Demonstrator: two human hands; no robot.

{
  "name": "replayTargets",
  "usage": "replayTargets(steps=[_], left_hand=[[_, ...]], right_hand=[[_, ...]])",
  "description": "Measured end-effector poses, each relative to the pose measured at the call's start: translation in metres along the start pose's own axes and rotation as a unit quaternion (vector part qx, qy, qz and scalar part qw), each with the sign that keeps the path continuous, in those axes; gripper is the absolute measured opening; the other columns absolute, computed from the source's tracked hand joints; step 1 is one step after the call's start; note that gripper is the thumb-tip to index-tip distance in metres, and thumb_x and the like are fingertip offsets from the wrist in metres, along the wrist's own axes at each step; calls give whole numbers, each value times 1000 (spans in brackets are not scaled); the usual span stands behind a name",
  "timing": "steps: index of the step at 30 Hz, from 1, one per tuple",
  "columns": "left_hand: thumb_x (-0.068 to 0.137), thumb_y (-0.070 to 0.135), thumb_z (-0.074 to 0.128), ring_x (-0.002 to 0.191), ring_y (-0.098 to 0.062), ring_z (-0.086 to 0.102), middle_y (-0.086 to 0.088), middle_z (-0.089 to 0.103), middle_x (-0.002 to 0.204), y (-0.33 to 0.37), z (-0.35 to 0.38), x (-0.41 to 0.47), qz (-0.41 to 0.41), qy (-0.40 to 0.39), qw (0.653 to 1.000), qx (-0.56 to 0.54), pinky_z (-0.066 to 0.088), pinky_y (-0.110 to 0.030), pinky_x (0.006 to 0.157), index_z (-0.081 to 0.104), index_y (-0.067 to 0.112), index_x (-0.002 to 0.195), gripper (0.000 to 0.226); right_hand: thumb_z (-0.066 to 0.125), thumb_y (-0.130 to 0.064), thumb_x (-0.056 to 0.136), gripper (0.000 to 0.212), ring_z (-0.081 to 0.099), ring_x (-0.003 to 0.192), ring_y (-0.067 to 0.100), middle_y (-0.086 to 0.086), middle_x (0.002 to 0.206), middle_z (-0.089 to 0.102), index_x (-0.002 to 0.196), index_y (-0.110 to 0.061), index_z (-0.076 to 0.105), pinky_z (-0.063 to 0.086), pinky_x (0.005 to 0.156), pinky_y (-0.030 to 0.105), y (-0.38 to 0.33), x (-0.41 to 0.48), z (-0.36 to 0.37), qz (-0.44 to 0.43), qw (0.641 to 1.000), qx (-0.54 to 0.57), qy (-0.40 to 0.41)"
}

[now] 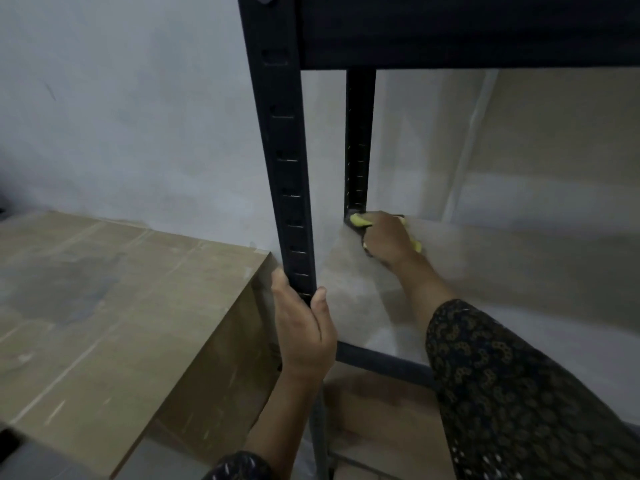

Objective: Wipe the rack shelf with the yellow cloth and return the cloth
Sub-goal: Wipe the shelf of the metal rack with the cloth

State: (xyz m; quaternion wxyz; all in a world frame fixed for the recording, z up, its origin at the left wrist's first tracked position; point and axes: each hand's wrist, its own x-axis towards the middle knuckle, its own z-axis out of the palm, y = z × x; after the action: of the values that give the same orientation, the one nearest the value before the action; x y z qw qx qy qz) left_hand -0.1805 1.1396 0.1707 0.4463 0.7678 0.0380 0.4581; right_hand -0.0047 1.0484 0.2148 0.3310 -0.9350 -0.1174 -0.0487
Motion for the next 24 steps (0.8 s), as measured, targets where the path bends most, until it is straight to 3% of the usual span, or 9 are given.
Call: replayTargets(steps=[4,9,12,14,17,18,20,22,24], left_hand=[[98,53,27,80,-19,50,-15,49,98,1,-1,0,-6,-6,1000,5,43,-21,67,30,-10,131,71],[98,53,27,76,-16,47,-12,47,94,1,-4,-1,7,-6,1000,7,41,-20,63,29,-8,130,69],[96,57,27,85,-24,53,-16,51,102,1,-5,0,-2,-16,1000,1,45,-26,70,29,-7,132,73],[96,57,27,95,-28,55,-18,51,112,1,-6,-1,-9,-23,1000,-2,49,-32,78,28,-8,134,75],[95,58,27,103,-34,55,-22,49,119,4,-8,-3,-17,-27,999,2,51,-48,84,27,-7,135,76],[94,58,27,103,-35,55,-22,49,118,5,-9,-3,-18,-27,999,3,51,-51,83,27,-7,134,76],[94,59,27,101,-34,55,-20,49,118,8,-11,-4,-21,-27,999,3,51,-51,82,28,-5,133,75],[94,60,27,104,-35,54,-20,48,120,11,-13,-4,-28,-31,999,3,50,-52,85,28,-2,134,73],[94,58,28,106,-35,54,-18,49,121,13,-13,-3,-40,-38,998,3,49,-53,87,27,1,135,70]], right_hand=[[50,-3,83,48,57,115,31,11,127,62,124,-25,63,46,101,39,-15,-12,7,-37,996,40,-67],[45,4,85,47,57,115,27,12,127,63,124,-14,64,42,93,25,-24,-49,-6,-95,985,59,-135],[44,2,88,46,54,120,22,8,133,59,127,-15,61,40,97,24,-22,-76,-17,-142,973,36,-177],[45,0,91,43,54,119,19,3,133,59,126,-19,63,42,96,24,-16,-95,-24,-129,971,55,-194],[45,0,91,43,59,113,19,1,128,62,120,-24,67,50,95,33,-10,-126,-38,-122,964,73,-223],[44,1,91,43,61,108,18,-1,123,64,117,-24,68,51,93,34,-8,-135,-44,-128,961,65,-236],[43,1,91,41,65,79,11,-7,95,69,109,-23,72,56,68,32,-5,-153,-65,-110,950,78,-283],[44,2,91,39,59,57,9,-4,72,66,103,-20,74,48,48,25,4,-163,-88,-88,940,105,-313],[44,4,92,37,62,62,17,7,77,70,103,-17,74,48,50,24,18,-159,-105,-56,958,161,-230]])
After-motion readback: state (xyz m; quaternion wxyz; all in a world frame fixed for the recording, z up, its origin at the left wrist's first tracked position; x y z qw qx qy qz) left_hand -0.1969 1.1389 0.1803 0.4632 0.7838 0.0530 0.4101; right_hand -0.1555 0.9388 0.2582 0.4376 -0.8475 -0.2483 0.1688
